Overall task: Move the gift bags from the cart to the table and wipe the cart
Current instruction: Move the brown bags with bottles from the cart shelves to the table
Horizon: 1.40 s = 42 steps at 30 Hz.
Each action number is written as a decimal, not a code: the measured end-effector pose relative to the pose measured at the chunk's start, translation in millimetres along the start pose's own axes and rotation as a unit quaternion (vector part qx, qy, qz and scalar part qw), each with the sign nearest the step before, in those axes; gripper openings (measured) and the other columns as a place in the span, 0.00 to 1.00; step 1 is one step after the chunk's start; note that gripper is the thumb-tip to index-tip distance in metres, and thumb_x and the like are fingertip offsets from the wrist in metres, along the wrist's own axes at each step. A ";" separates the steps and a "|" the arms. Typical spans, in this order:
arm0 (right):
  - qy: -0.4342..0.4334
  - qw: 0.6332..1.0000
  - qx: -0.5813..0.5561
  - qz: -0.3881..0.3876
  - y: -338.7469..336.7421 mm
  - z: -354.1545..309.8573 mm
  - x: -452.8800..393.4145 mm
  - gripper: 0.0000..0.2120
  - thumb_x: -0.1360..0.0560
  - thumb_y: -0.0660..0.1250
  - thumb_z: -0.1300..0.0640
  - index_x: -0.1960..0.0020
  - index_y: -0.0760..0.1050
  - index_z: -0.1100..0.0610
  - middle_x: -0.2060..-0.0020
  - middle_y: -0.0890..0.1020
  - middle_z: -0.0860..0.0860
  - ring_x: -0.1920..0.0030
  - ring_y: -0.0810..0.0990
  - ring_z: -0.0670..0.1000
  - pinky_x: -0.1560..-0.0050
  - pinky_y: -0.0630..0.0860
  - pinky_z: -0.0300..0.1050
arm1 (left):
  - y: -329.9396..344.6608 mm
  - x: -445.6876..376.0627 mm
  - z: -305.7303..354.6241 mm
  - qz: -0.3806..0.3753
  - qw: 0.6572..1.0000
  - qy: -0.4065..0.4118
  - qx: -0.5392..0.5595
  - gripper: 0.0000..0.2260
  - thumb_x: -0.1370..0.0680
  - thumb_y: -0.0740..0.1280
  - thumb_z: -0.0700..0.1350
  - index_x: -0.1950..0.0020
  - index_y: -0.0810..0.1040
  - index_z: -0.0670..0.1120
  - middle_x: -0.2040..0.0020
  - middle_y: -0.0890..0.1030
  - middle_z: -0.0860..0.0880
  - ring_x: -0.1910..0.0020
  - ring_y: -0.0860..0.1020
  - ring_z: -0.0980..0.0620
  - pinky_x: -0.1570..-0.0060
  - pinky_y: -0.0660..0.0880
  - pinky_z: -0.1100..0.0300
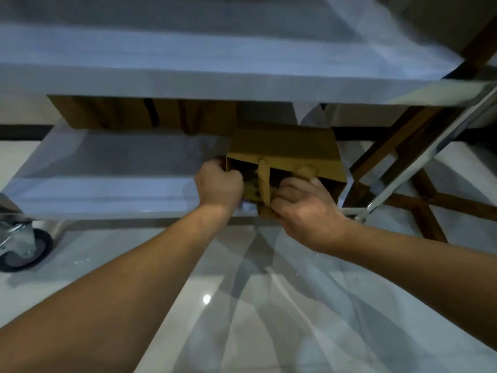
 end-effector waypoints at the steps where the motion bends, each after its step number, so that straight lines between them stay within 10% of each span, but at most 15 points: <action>1: 0.001 0.999 -0.015 0.029 -6.0 -9.3 6.5 0.07 0.24 0.68 0.57 0.59 0.81 0.57 0.62 0.83 0.53 0.57 0.81 0.56 0.53 0.72 0.51 | -0.9 4.9 -1.0 0.011 1.000 -0.008 -0.010 0.12 0.24 0.61 0.33 0.63 0.74 0.46 0.63 0.75 0.49 0.64 0.73 0.50 0.66 0.68 0.58; 9: 0.137 0.986 -0.092 0.031 -62.6 -78.0 49.3 0.14 0.26 0.69 0.57 0.69 0.74 0.56 0.75 0.76 0.52 0.68 0.75 0.54 0.46 0.72 0.58 | -39.5 100.0 -8.1 0.050 0.989 -0.127 0.052 0.14 0.24 0.62 0.32 0.63 0.76 0.50 0.67 0.77 0.55 0.68 0.74 0.58 0.71 0.69 0.70; 19: 0.363 0.897 -0.200 -0.154 -206.7 -56.3 -9.0 0.07 0.35 0.61 0.61 0.69 0.66 0.52 0.76 0.72 0.52 0.71 0.75 0.60 0.56 0.66 0.49 | -116.2 180.6 77.9 -0.127 0.921 -0.340 -0.140 0.08 0.22 0.71 0.43 0.57 0.75 0.41 0.54 0.79 0.42 0.57 0.84 0.39 0.63 0.83 0.49; 26: 0.593 0.726 -0.309 -0.161 -362.2 -61.1 6.8 0.21 0.20 0.64 0.42 0.66 0.67 0.53 0.72 0.74 0.48 0.67 0.74 0.52 0.69 0.62 0.46 | -164.4 271.6 210.5 -0.350 0.831 -0.280 -0.329 0.06 0.23 0.67 0.40 0.52 0.78 0.37 0.53 0.82 0.40 0.62 0.85 0.41 0.67 0.83 0.53; 32: 0.646 0.702 -0.230 -0.195 -545.4 -57.8 43.6 0.29 0.24 0.62 0.30 0.67 0.73 0.56 0.71 0.76 0.52 0.66 0.76 0.53 0.67 0.69 0.46 | -173.7 348.0 368.3 -0.460 0.797 -0.111 -0.375 0.11 0.22 0.66 0.41 0.40 0.78 0.44 0.50 0.82 0.43 0.64 0.84 0.45 0.71 0.82 0.56; 35: 0.659 0.702 -0.234 -0.135 -628.8 -41.9 61.3 0.30 0.23 0.62 0.33 0.69 0.69 0.56 0.74 0.73 0.53 0.68 0.74 0.54 0.68 0.66 0.47 | -155.4 387.7 444.7 -0.504 0.758 -0.039 -0.411 0.09 0.23 0.68 0.41 0.43 0.77 0.45 0.49 0.82 0.44 0.68 0.82 0.49 0.78 0.77 0.59; 42: 0.775 0.568 -0.263 0.092 -804.7 -16.3 199.1 0.29 0.23 0.61 0.32 0.66 0.77 0.56 0.78 0.76 0.46 0.73 0.77 0.45 0.68 0.73 0.41 | -71.7 521.2 596.6 -0.537 0.711 0.066 -0.449 0.02 0.21 0.66 0.38 0.52 0.78 0.40 0.58 0.83 0.39 0.66 0.84 0.46 0.74 0.79 0.58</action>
Point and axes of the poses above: each hand's wrist, its own x-axis away from the middle knuckle, its own y-axis out of the palm, z = x × y, the point moved 8 cm from there along -x, towards the middle knuckle
